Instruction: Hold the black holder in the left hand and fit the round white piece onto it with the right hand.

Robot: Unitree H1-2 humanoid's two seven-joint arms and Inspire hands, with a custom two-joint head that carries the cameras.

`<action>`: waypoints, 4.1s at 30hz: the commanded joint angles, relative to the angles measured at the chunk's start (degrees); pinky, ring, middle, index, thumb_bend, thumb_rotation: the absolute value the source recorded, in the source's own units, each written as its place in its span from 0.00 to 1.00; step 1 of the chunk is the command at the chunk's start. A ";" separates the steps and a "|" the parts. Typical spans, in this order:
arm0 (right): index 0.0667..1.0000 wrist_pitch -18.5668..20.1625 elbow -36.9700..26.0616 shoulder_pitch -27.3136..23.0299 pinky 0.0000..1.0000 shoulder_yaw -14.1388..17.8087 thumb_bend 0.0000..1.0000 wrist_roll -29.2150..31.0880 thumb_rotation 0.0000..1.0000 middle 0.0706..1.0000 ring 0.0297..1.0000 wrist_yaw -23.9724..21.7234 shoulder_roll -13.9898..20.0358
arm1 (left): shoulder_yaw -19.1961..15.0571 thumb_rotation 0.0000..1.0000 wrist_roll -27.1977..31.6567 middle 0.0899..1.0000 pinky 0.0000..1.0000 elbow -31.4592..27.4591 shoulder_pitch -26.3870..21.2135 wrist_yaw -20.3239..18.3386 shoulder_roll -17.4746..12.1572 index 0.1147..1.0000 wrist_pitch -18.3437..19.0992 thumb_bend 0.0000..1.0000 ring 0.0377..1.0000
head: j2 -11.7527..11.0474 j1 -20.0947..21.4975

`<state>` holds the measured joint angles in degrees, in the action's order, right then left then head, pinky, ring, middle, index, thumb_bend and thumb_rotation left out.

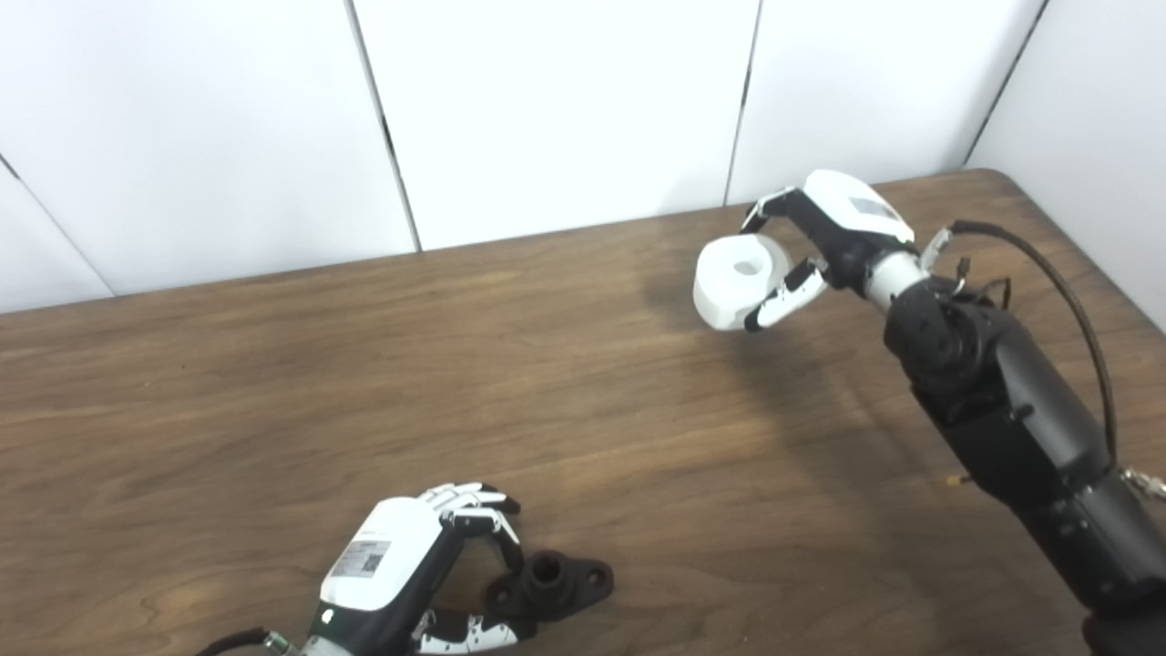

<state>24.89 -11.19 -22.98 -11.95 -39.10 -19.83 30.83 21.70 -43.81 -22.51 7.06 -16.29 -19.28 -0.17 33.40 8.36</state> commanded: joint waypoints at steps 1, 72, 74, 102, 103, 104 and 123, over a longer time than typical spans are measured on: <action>0.45 0.73 -4.92 -1.35 0.83 -0.11 0.52 -0.62 0.13 0.81 0.92 -1.16 -0.31 | 0.75 0.04 -1.71 0.76 0.83 2.39 3.36 -4.20 -1.07 0.42 4.01 0.52 0.84 | 0.10 -0.18; 0.45 1.12 -35.72 6.31 0.86 5.13 0.52 -16.32 0.13 0.79 0.89 -42.15 -22.18 | 0.37 0.05 -7.07 0.76 0.84 3.04 -1.16 -8.02 3.52 0.42 8.02 0.52 0.85 | 20.50 -6.41; 0.45 1.03 -35.50 6.80 0.87 4.40 0.52 -16.42 0.13 0.79 0.89 -41.74 -22.35 | 0.31 0.05 -7.13 0.76 0.85 2.93 -1.19 -8.12 3.46 0.42 8.06 0.52 0.85 | 20.56 -6.49; 0.45 0.80 -32.38 9.35 0.90 -0.15 0.52 -16.03 0.13 0.80 0.91 -39.55 -21.91 | 0.15 0.05 -8.21 0.77 0.85 3.20 -1.21 -7.52 4.41 0.42 8.41 0.52 0.85 | 20.32 -7.11; 0.45 0.70 -32.14 9.47 0.90 -0.28 0.52 -15.94 0.13 0.80 0.91 -39.18 -21.87 | 0.17 0.05 -8.26 0.77 0.85 3.22 -1.24 -7.51 4.48 0.42 8.42 0.52 0.85 | 20.27 -7.15; 0.45 0.61 -31.93 9.58 0.90 -0.45 0.52 -15.88 0.13 0.80 0.91 -38.81 -21.86 | 0.19 0.05 -8.32 0.77 0.85 3.21 -1.27 -7.55 4.54 0.42 8.46 0.52 0.85 | 20.25 -7.21; 0.45 0.03 -29.55 8.90 0.87 -4.34 0.52 -15.31 0.13 0.80 0.91 -37.16 -19.94 | 0.14 0.05 -8.90 0.76 0.85 3.05 -1.44 -7.74 5.76 0.42 8.72 0.52 0.85 | 20.49 -8.26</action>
<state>26.13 -40.04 -12.44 -16.10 -54.56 -58.17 10.68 21.96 -51.22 -21.96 3.90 -21.03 -12.40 4.73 53.88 0.09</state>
